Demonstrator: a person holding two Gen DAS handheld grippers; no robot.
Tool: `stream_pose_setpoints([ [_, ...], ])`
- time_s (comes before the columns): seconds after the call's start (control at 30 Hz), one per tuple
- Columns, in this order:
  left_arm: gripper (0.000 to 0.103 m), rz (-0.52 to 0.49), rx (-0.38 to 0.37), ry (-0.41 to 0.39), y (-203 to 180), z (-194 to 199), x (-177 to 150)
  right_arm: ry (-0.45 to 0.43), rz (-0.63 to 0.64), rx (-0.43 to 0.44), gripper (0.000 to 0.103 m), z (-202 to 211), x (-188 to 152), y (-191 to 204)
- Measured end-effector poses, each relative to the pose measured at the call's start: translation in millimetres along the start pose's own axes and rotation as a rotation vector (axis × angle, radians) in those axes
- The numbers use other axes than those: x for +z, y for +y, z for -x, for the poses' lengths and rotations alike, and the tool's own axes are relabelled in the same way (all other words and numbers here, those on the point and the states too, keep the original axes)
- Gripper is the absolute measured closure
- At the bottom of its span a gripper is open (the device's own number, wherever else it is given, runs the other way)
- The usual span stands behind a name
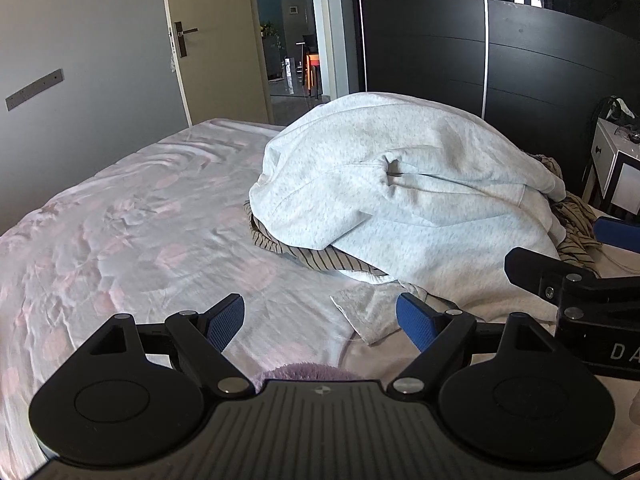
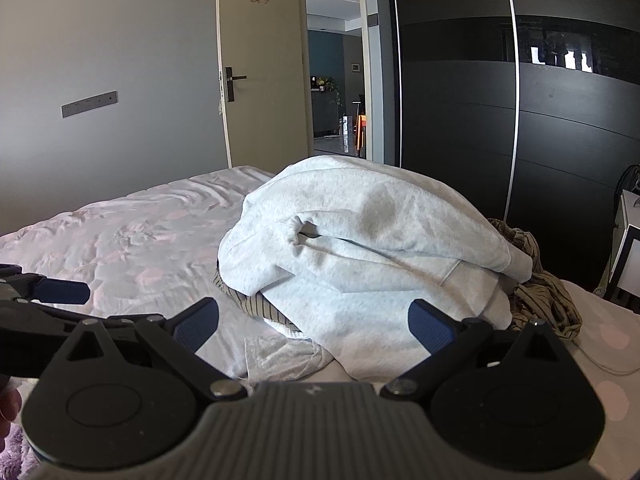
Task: Fold clothes
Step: 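Reach the right tool into the grey sweatshirt and close on its fabric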
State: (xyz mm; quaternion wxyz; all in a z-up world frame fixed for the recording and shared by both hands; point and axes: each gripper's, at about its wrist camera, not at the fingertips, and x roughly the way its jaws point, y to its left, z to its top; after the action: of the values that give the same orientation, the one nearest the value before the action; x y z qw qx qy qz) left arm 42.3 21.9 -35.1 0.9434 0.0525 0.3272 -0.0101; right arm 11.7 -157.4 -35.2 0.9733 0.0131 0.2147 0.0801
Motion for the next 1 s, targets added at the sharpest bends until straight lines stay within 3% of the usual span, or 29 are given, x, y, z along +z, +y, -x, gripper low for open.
stream_pose_setpoints([
  [0.07, 0.019, 0.02, -0.018, 0.019, 5.7, -9.8, 2.8, 0.001, 0.011, 0.013, 0.004, -8.2, 1.7, 1.8],
  [0.23, 0.019, -0.008, -0.02, 0.057, 13.8, -38.8, 11.1, 0.008, 0.069, 0.024, 0.026, -42.5, 7.8, 9.2],
  [0.37, 0.019, 0.029, -0.067, 0.085, 24.4, -65.3, 23.8, 0.016, 0.089, 0.01, 0.037, -78.3, 17.5, 5.1],
  [0.67, 0.022, 0.085, -0.117, 0.128, 31.3, -131.2, 62.8, 0.041, 0.241, -0.072, 0.04, -152.5, 37.7, 0.5],
  [0.9, 0.023, 0.112, -0.13, 0.175, 39.5, -161.1, 74.0, 0.056, 0.367, -0.143, 0.041, -208.2, 53.1, -0.9],
  [0.97, 0.023, 0.124, -0.118, 0.183, 47.0, -163.1, 73.5, 0.055, 0.383, -0.144, 0.053, -216.2, 58.6, 0.1],
  [1.0, 0.023, 0.131, -0.111, 0.187, 51.0, -163.8, 73.1, 0.054, 0.387, -0.141, 0.065, -218.6, 61.6, 1.0],
])
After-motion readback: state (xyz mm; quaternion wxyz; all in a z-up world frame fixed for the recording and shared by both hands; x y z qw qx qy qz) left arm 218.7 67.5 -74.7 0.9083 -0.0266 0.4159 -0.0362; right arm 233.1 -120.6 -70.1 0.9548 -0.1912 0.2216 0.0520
